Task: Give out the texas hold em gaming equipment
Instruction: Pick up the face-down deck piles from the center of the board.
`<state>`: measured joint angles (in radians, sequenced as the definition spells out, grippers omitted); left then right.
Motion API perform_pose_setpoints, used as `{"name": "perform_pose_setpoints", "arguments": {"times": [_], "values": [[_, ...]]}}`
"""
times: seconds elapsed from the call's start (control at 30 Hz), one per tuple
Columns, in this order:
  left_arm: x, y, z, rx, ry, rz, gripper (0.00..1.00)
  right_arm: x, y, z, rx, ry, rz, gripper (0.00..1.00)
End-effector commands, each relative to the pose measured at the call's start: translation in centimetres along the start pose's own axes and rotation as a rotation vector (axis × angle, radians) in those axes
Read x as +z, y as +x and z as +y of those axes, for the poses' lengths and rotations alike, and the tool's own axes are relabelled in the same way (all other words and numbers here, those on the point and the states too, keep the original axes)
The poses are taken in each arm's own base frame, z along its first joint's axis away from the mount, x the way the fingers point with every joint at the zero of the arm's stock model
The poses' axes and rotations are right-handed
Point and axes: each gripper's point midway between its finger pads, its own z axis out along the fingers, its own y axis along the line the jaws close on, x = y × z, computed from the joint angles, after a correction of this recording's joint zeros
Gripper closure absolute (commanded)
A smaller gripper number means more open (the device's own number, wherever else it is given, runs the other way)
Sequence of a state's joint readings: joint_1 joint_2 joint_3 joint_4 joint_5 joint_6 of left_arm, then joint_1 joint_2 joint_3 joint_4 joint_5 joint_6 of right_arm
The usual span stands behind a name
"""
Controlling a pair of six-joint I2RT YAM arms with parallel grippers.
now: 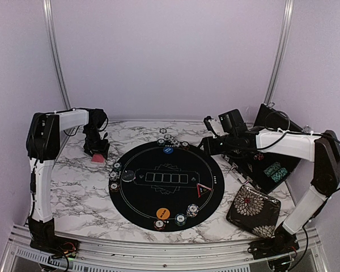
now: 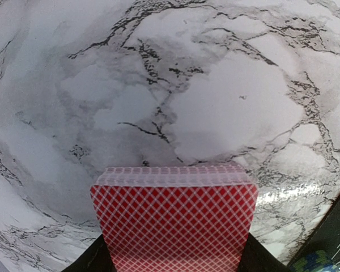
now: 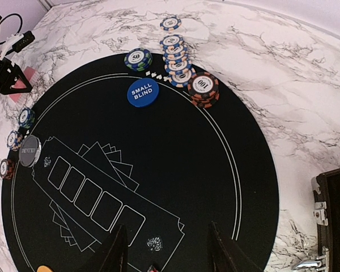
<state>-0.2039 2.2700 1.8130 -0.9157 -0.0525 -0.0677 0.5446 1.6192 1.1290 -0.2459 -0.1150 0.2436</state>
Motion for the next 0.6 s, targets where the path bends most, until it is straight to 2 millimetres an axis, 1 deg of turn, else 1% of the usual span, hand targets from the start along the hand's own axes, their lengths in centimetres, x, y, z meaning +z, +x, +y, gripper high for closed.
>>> {"name": "perform_pose_setpoints", "arguments": {"times": [0.0, 0.13, 0.57], "values": [[-0.7, 1.5, 0.9, -0.005, -0.036, 0.044, 0.44, -0.7, -0.9, 0.4, 0.025, -0.020, -0.032, 0.54], [-1.5, 1.3, 1.0, -0.004, -0.039, 0.028, 0.45, -0.6, -1.0, 0.7, 0.032, -0.032, -0.035, 0.55], [-2.8, 1.9, 0.9, -0.012, -0.030, 0.022, 0.46, -0.3, -1.3, 2.1, 0.051, -0.098, -0.028, 0.55]]}}
